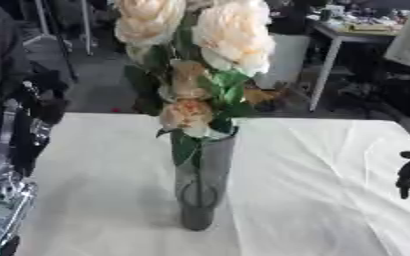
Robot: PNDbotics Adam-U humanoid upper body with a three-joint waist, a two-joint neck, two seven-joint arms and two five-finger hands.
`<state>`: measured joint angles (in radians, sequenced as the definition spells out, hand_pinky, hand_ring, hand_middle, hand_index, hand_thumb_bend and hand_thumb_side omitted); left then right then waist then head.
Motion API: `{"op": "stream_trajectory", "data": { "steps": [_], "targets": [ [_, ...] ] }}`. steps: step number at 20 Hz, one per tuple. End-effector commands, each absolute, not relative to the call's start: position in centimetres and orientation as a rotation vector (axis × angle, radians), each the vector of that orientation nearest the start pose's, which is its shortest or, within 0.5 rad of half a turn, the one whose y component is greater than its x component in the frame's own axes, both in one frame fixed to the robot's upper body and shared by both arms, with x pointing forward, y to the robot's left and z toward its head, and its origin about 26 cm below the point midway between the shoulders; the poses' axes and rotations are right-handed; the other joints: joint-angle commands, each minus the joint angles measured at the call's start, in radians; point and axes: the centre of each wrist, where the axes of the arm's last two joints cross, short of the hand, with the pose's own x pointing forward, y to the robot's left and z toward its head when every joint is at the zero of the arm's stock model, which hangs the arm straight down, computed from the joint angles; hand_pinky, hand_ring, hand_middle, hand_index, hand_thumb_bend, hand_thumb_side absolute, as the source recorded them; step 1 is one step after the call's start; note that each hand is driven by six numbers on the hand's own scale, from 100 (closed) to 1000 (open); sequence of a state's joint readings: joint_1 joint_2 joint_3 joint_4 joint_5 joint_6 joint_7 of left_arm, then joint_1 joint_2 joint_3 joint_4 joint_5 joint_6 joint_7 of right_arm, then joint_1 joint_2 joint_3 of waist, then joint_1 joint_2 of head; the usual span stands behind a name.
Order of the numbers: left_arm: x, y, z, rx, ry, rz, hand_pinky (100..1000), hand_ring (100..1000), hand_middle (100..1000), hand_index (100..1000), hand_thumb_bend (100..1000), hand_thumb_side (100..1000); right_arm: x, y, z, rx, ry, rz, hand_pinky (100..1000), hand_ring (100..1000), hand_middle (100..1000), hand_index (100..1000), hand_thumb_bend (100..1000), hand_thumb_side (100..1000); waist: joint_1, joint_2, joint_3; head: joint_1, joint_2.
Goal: Arrange flowers into the vase.
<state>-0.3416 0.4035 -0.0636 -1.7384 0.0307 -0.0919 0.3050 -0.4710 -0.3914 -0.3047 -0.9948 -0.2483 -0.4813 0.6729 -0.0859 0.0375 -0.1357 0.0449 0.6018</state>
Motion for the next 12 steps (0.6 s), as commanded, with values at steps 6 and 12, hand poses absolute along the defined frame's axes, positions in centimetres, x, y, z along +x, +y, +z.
{"op": "stream_trajectory", "data": {
  "steps": [6,12],
  "targets": [
    [33.5,25.8,15.0,0.28,-2.267,-0.067,690,851,602,780,1000,828,38.9,-41.3,7.5,0.137,-2.071,0.63,324,478,511,804,100,741,0.014,-0.005,0.021,-0.007,0.041],
    [33.3,25.1,15.0,0.268,-2.327,-0.082,694,843,598,786,1000,824,39.3,-41.1,8.9,0.149,-2.098,0.651,325,479,510,805,100,738,0.026,0.018,0.048,-0.003,0.065]
  ]
}}
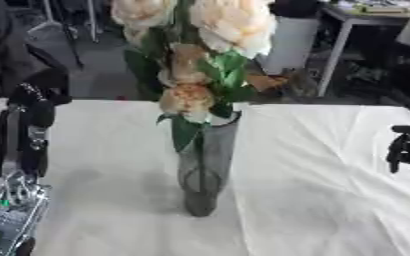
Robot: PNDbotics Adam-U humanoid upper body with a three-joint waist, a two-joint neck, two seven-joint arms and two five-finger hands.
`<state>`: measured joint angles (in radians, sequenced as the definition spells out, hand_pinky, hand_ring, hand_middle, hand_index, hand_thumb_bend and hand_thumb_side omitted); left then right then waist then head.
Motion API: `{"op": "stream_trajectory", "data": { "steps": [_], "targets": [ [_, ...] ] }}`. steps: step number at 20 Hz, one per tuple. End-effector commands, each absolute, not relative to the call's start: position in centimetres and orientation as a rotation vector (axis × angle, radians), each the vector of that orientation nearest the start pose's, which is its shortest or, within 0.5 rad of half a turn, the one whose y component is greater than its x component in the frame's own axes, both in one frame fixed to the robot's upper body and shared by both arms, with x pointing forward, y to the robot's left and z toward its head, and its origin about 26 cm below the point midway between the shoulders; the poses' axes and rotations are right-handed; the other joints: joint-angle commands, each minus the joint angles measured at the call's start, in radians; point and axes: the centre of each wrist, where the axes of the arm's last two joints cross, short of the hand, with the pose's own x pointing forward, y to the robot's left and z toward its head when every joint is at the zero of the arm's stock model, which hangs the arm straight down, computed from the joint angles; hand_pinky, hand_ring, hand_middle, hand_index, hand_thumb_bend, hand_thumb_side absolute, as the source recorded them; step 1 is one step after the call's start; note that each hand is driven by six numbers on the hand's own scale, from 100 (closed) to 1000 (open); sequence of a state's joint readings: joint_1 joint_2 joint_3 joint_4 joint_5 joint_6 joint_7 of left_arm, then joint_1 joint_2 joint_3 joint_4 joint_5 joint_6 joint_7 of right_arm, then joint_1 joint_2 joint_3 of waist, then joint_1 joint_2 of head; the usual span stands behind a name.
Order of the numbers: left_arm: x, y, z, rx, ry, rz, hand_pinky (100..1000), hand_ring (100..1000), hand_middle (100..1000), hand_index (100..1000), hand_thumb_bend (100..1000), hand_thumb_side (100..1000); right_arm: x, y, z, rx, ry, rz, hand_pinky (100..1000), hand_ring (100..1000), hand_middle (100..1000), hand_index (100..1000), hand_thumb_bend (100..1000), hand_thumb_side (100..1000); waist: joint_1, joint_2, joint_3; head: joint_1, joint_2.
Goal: Arrange flowers into the vase.
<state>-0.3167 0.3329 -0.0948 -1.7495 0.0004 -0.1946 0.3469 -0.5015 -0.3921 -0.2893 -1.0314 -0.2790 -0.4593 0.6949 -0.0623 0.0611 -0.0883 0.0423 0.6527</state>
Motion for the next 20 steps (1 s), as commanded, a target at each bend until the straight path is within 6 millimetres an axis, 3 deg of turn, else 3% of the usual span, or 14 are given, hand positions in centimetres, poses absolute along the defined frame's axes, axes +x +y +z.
{"op": "stream_trajectory", "data": {
  "steps": [1,8,20],
  "targets": [
    [33.2,25.0,15.1,0.27,-2.335,-0.08,695,843,599,786,1000,823,39.4,-41.1,9.2,0.148,-2.104,0.654,325,480,511,805,100,735,0.003,0.0,0.001,-0.005,0.02],
    [33.2,24.7,15.4,0.272,-2.373,-0.07,697,846,600,787,1000,821,39.8,-40.9,10.2,0.145,-2.133,0.662,327,482,511,806,100,720,0.01,0.024,-0.008,-0.026,0.051],
    [33.1,24.5,15.3,0.259,-2.395,-0.043,697,848,598,787,1000,817,40.3,-40.4,12.2,0.149,-2.175,0.667,330,485,512,806,100,668,0.025,0.048,-0.002,-0.071,0.05]
  ]
}}
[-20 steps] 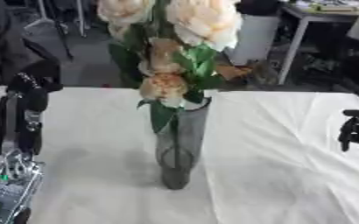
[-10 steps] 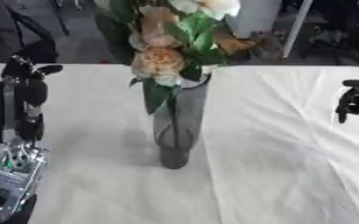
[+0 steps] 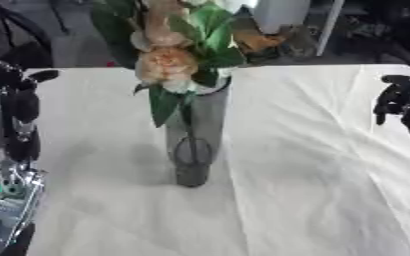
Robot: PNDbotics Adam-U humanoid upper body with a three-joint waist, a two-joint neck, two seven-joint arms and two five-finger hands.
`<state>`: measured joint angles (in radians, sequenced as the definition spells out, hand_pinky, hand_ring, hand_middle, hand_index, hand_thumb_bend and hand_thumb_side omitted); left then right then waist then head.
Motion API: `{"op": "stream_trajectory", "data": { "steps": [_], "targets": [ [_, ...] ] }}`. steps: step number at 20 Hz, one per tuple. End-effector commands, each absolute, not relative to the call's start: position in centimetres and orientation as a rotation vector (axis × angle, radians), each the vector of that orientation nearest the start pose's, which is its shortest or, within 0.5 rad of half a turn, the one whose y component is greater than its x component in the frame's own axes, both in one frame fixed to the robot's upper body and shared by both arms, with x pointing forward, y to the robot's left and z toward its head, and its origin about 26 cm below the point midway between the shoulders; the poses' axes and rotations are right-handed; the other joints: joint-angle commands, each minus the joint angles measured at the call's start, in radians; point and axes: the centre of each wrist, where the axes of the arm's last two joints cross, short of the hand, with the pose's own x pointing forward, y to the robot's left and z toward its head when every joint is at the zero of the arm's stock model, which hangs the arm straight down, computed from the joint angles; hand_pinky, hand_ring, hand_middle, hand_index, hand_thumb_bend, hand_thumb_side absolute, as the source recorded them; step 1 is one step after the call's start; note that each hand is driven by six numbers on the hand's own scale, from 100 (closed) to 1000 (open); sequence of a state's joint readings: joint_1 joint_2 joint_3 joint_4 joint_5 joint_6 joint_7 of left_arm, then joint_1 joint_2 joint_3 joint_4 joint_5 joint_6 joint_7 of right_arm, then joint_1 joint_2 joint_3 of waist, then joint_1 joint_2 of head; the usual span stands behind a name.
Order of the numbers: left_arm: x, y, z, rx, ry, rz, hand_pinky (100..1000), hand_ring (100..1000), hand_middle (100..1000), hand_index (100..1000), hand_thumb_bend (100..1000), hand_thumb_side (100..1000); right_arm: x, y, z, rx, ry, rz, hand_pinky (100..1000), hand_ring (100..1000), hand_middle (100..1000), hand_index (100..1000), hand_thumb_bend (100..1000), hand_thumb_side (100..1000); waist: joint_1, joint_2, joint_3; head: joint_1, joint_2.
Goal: Arrange flowers into the vase.
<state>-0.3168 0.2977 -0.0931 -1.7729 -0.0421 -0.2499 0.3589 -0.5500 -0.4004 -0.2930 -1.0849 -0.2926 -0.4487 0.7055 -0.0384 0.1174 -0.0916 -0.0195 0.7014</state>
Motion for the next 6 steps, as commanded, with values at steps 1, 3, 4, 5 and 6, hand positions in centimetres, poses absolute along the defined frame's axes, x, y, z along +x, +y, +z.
{"op": "stream_trajectory", "data": {
  "steps": [1,3,4,5,6],
  "targets": [
    [33.09,24.45,15.31,0.257,-2.397,-0.041,695,844,597,787,1000,816,40.37,-40.34,12.39,0.149,-2.177,0.668,330,485,512,806,100,667,0.002,-0.007,0.001,-0.012,0.002],
    [33.08,24.47,15.33,0.255,-2.4,-0.035,694,839,595,787,1000,817,40.42,-40.28,12.65,0.15,-2.182,0.672,330,485,511,806,100,668,0.005,-0.003,0.003,-0.015,0.002],
    [33.07,24.49,15.38,0.255,-2.403,-0.034,693,838,594,786,1000,817,40.44,-40.26,12.76,0.15,-2.183,0.674,330,485,511,806,100,667,0.006,-0.001,0.003,-0.017,0.001],
    [33.06,24.5,15.43,0.255,-2.406,-0.032,691,835,593,786,1000,816,40.45,-40.27,12.85,0.149,-2.184,0.675,330,485,511,806,100,668,0.006,0.001,0.004,-0.019,0.002],
    [33.05,24.5,15.47,0.254,-2.408,-0.03,690,833,591,785,1000,816,40.47,-40.27,12.92,0.149,-2.185,0.676,330,485,511,806,100,669,0.007,0.004,0.005,-0.022,0.004]
  ]
}}
